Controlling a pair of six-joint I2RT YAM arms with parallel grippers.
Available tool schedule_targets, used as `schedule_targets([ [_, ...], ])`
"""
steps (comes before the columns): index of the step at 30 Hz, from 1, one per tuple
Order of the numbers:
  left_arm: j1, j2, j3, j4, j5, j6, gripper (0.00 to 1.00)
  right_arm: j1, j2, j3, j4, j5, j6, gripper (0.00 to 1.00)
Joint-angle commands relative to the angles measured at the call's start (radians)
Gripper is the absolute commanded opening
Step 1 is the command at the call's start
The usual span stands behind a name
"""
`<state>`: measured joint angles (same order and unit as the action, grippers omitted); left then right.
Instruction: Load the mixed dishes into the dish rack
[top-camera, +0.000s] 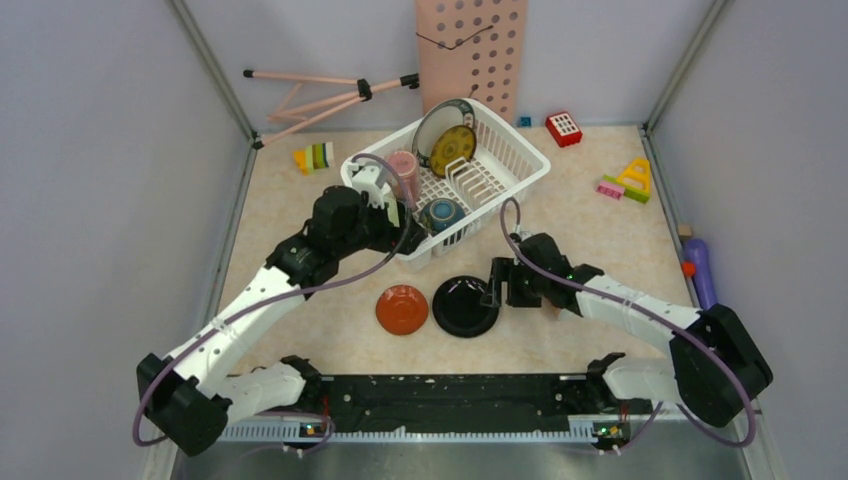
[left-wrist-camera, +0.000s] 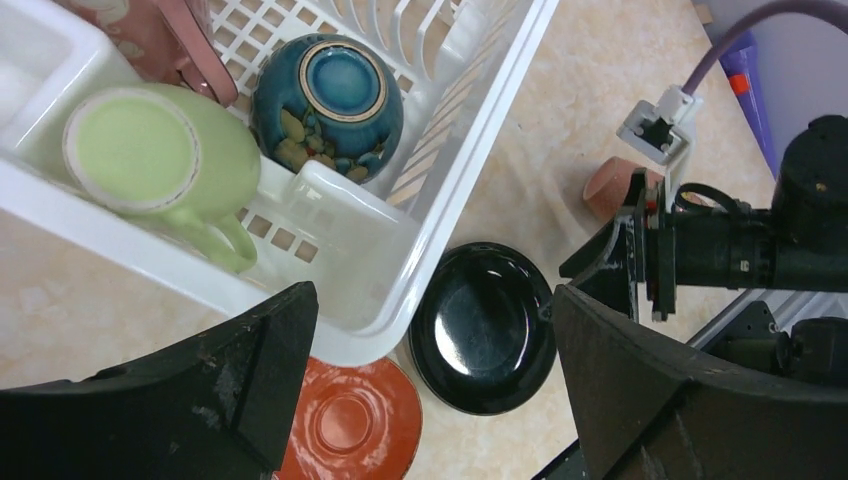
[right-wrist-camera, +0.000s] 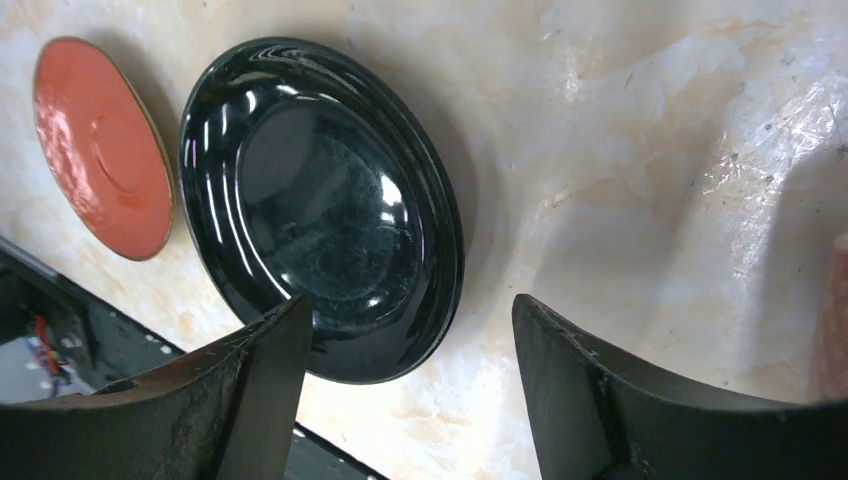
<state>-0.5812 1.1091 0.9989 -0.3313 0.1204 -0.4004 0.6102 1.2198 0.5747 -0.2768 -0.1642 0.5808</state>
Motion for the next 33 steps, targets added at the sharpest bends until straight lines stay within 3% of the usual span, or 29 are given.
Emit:
schedule_targets([
  [1,0.003,-0.096,-0.047,0.0,-0.017,-0.022,0.92,-0.082,0.011,-0.069,0.16,-0.118,0.074,0.71],
  [4,0.003,-0.132,-0.071,-0.012,-0.043,-0.021,0.92,-0.115,0.031,-0.113,0.26,-0.2,0.106,0.7],
  [13,0.003,-0.183,-0.099,-0.021,-0.062,-0.019,0.91,-0.128,0.157,-0.115,0.348,-0.28,0.126,0.58],
  [19,0.002,-0.219,-0.124,-0.022,-0.08,-0.014,0.91,-0.129,0.173,-0.138,0.364,-0.22,0.137,0.35],
  [23,0.003,-0.24,-0.142,-0.025,-0.089,-0.014,0.91,-0.135,0.183,-0.126,0.328,-0.141,0.122,0.08],
  [26,0.002,-0.244,-0.151,-0.027,-0.09,-0.018,0.91,-0.142,0.17,-0.115,0.302,-0.11,0.101,0.0],
  [33,0.002,-0.251,-0.161,-0.011,-0.044,-0.069,0.95,-0.142,0.006,-0.033,0.127,-0.097,0.037,0.0],
])
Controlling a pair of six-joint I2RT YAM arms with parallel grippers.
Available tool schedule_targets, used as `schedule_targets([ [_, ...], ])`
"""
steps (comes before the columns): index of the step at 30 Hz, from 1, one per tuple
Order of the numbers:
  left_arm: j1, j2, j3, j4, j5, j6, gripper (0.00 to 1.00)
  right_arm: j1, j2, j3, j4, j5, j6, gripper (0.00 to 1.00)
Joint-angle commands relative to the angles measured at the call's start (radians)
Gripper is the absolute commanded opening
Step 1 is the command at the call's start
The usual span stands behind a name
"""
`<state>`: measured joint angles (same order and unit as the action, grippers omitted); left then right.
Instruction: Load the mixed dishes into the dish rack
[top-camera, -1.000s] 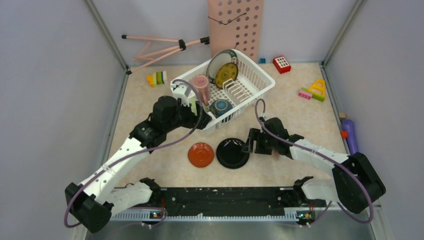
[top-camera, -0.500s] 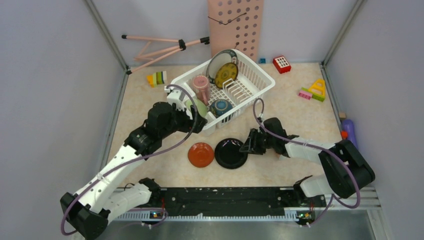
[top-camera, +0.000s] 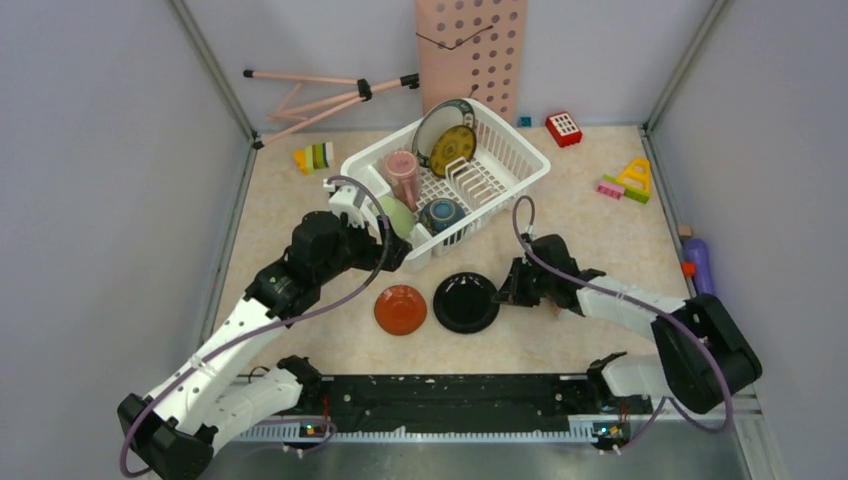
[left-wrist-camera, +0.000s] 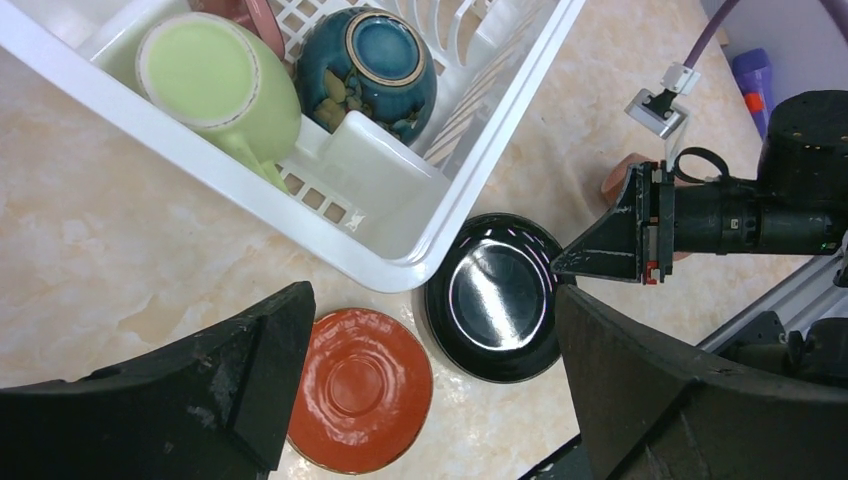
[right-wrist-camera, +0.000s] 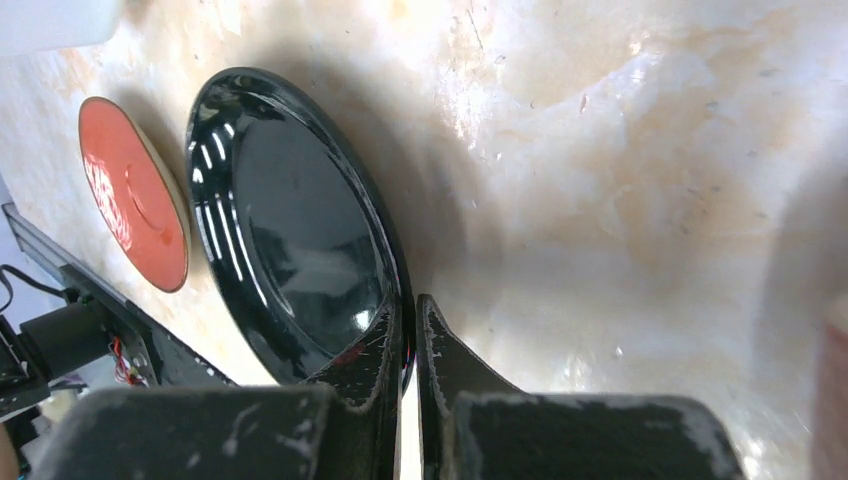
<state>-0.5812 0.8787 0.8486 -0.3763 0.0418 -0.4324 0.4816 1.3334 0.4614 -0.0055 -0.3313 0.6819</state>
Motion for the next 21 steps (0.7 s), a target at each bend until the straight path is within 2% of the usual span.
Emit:
schedule_targets([
  [1,0.002,-0.02,-0.014,0.041,0.049,-0.051,0.97,-0.014,-0.138,0.097,-0.172,0.07,-0.07,0.0],
  [12,0.006,0.037,-0.077,0.217,0.285,-0.169,0.98,-0.017,-0.389,0.294,-0.412,0.032,-0.105,0.0],
  [16,0.006,0.085,-0.084,0.278,0.367,-0.204,0.93,-0.017,-0.455,0.325,-0.414,0.01,-0.094,0.0],
  [21,0.006,0.128,-0.084,0.32,0.398,-0.242,0.89,-0.017,-0.504,0.329,-0.385,-0.003,-0.082,0.0],
])
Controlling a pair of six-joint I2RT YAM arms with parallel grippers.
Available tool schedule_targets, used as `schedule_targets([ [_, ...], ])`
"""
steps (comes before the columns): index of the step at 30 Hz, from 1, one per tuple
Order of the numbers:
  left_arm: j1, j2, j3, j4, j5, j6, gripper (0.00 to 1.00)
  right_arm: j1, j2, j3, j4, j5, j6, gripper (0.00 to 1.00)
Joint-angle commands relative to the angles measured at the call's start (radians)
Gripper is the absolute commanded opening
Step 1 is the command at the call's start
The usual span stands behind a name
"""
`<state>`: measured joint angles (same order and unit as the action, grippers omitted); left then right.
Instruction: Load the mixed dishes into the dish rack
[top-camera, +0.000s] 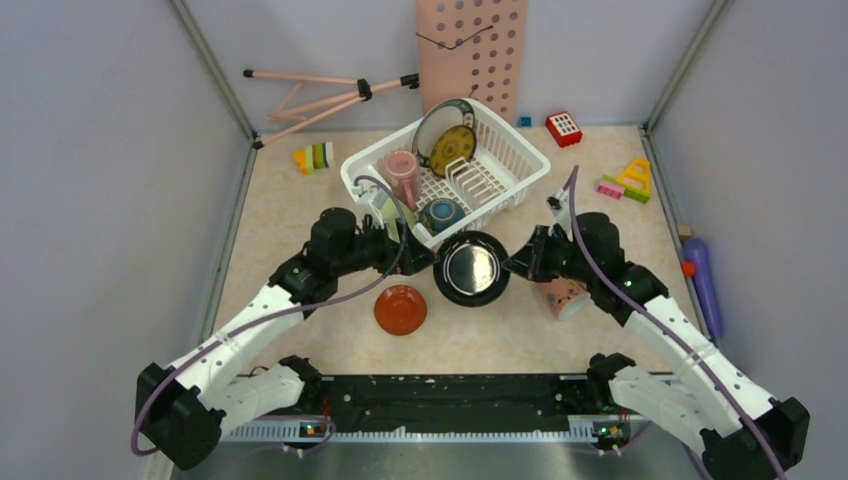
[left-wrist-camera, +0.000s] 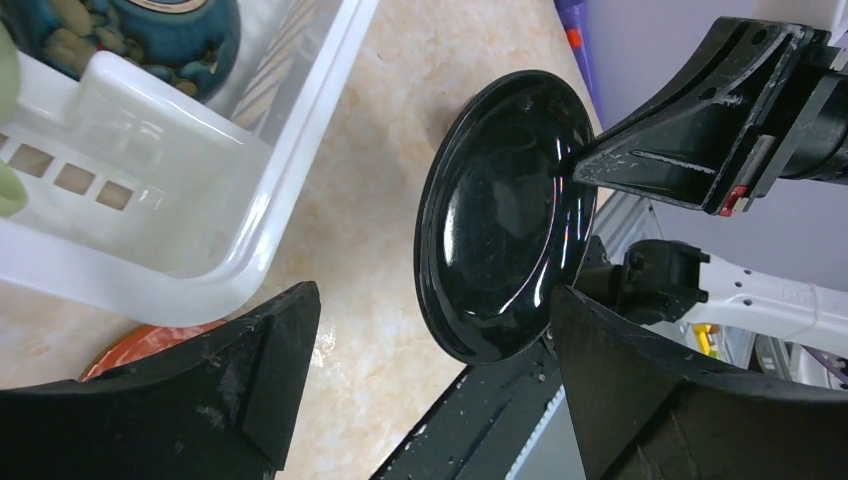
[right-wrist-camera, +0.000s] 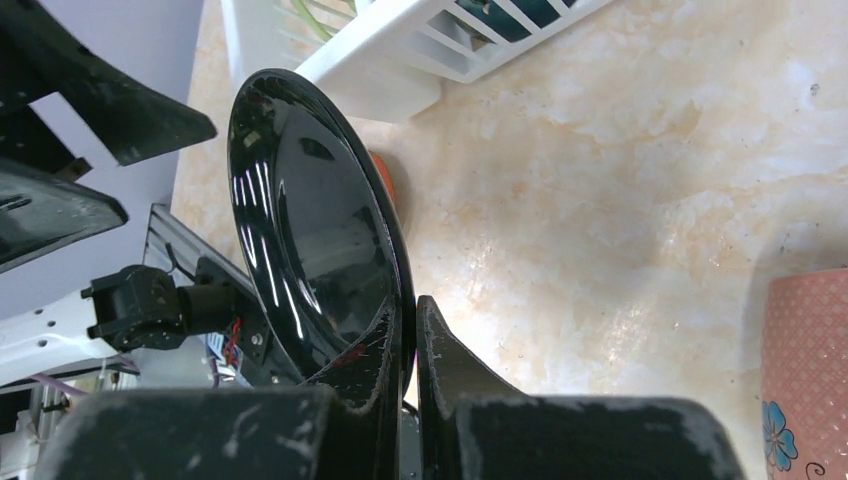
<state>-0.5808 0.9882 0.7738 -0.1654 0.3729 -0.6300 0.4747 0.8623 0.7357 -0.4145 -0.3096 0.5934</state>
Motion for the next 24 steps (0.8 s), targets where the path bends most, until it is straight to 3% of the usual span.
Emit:
schedule_targets([
  [1,0.005,0.025,-0.011,0.122,0.077,-0.051,0.88,-0.01,-0.033,0.056,0.03,-0.028,0.007,0.0],
  [14,0.006,0.143,0.004,0.183,0.18,-0.091,0.69,-0.01,-0.028,0.05,0.134,-0.101,0.018,0.0],
  [16,0.006,0.16,0.007,0.203,0.204,-0.097,0.57,-0.01,-0.026,0.049,0.136,-0.104,0.016,0.0],
  [18,0.006,0.173,0.012,0.222,0.234,-0.096,0.34,-0.01,-0.022,0.047,0.142,-0.111,0.012,0.0],
  [19,0.007,0.179,0.016,0.229,0.241,-0.09,0.1,-0.01,-0.021,0.045,0.141,-0.115,0.008,0.05],
  [20,0.007,0.185,0.024,0.224,0.237,-0.082,0.0,-0.01,-0.019,0.045,0.14,-0.116,0.003,0.18],
  [22,0.006,0.191,0.047,0.207,0.211,-0.037,0.0,-0.01,-0.022,0.047,0.13,-0.102,-0.007,0.53],
  [24,0.006,0.196,0.1,0.14,0.144,0.03,0.0,-0.01,-0.031,0.053,0.1,-0.04,-0.006,0.72],
])
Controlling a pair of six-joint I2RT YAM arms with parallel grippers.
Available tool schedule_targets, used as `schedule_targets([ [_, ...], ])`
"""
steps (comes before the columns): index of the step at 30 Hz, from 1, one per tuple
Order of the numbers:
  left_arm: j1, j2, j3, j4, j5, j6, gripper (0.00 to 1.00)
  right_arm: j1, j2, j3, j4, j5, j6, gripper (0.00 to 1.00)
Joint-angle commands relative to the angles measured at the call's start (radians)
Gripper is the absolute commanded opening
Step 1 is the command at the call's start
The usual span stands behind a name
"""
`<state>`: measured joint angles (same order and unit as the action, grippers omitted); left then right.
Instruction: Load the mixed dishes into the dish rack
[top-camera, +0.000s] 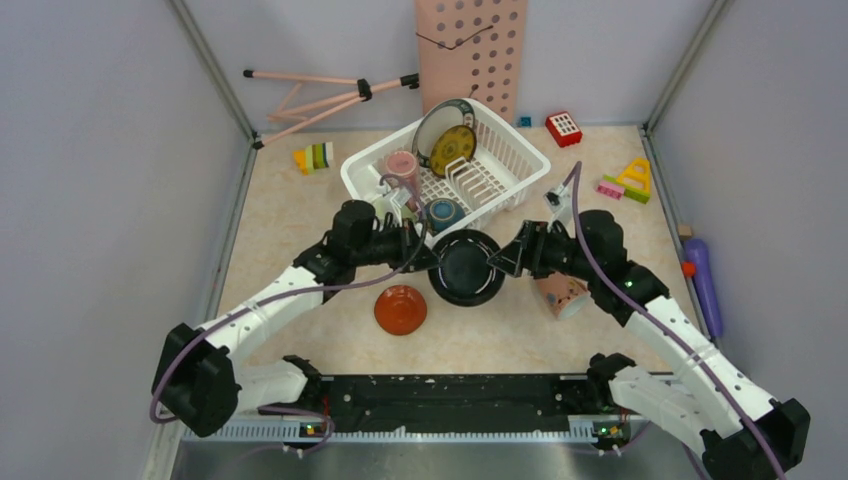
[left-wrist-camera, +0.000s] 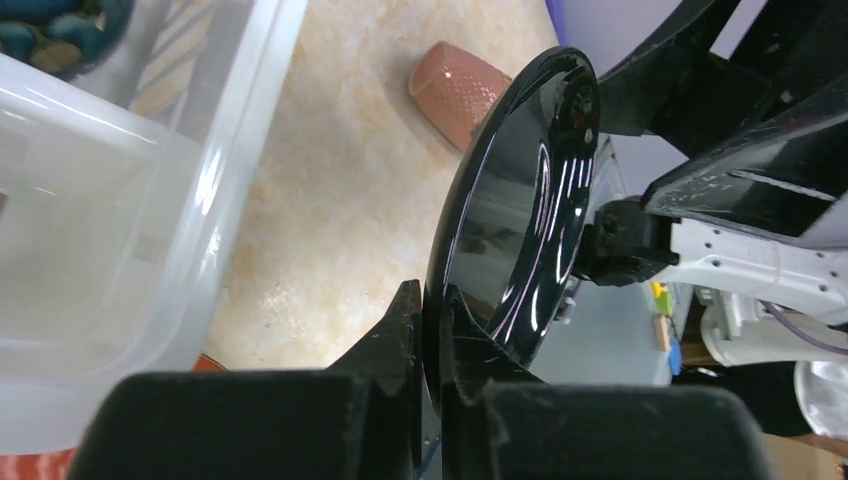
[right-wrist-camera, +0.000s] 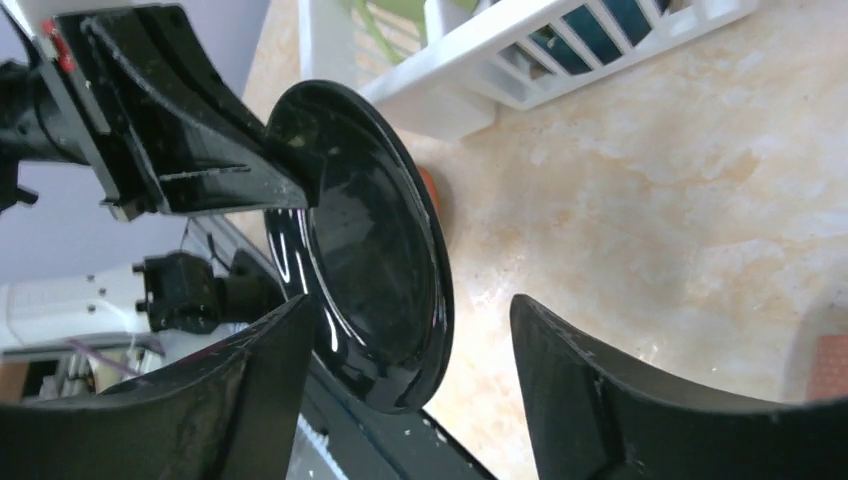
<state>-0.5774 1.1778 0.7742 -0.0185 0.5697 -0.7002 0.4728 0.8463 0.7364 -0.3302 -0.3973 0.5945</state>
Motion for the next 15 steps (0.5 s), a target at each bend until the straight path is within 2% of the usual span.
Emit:
schedule_targets([
  [1,0.002,0.008,0.145,-0.062,-0.091,0.143,0.0,-0.008,-0.019,0.058,-0.007,0.095,-0.01,0.75],
  [3,0.002,0.012,0.261,-0.164,-0.211,0.233,0.0,-0.008,-0.032,0.07,-0.04,0.181,-0.012,0.78],
  [5,0.001,0.015,0.329,-0.193,-0.332,0.308,0.0,-0.008,-0.051,0.078,-0.068,0.273,-0.008,0.79],
  [8,-0.002,0.039,0.397,-0.148,-0.487,0.416,0.0,-0.008,-0.094,0.078,-0.085,0.373,-0.011,0.79],
  [10,-0.006,0.075,0.445,-0.12,-0.556,0.488,0.0,-0.008,-0.124,0.071,-0.071,0.382,-0.031,0.79],
  [15,-0.055,0.211,0.552,0.0,-0.854,0.74,0.0,-0.008,-0.154,0.088,-0.077,0.452,-0.065,0.79],
])
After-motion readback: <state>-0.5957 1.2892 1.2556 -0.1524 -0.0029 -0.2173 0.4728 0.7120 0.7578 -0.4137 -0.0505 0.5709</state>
